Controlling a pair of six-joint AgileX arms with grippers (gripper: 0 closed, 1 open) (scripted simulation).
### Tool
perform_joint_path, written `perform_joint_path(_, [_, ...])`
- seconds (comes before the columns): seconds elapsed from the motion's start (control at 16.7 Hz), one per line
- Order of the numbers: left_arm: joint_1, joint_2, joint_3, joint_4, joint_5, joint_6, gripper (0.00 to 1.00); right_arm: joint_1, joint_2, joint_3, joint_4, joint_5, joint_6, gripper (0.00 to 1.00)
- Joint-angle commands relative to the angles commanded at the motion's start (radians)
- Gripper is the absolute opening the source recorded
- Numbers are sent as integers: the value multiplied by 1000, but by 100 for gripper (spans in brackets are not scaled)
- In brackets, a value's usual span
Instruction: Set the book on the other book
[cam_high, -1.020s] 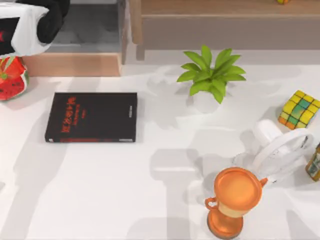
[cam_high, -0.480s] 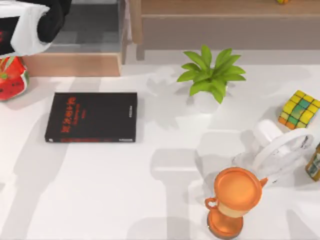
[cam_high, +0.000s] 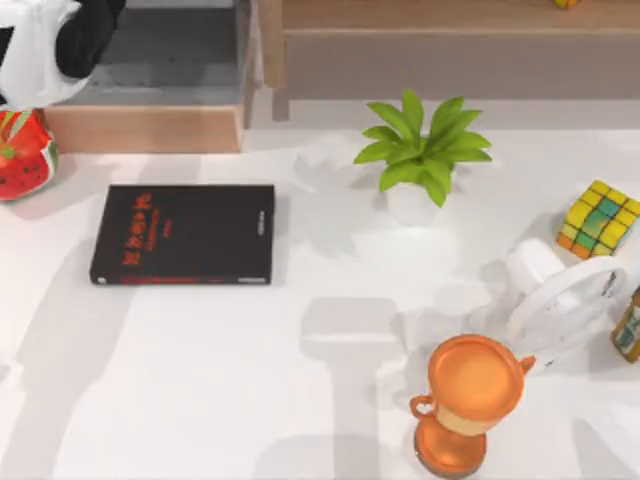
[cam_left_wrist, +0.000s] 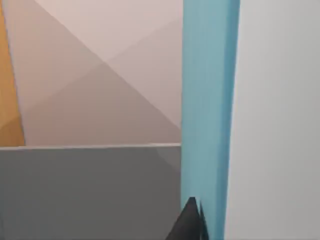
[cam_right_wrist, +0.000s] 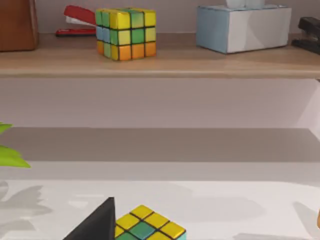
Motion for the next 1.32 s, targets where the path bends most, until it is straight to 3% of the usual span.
perform_joint_path(0.36, [-54, -287, -126, 128, -59, 330, 0, 0, 0, 0, 0, 0, 0, 100])
perform_joint_path(0.72, [-132, -504, -425, 162, -109, 754, 0, 0, 0, 0, 0, 0, 0, 100])
perform_joint_path(1.08, [-205, -419, -726, 50, -121, 1104, 0, 0, 0, 0, 0, 0, 0, 100])
perform_joint_path(1.32, [-212, -268, -822, -45, -126, 1239, 0, 0, 0, 0, 0, 0, 0, 100])
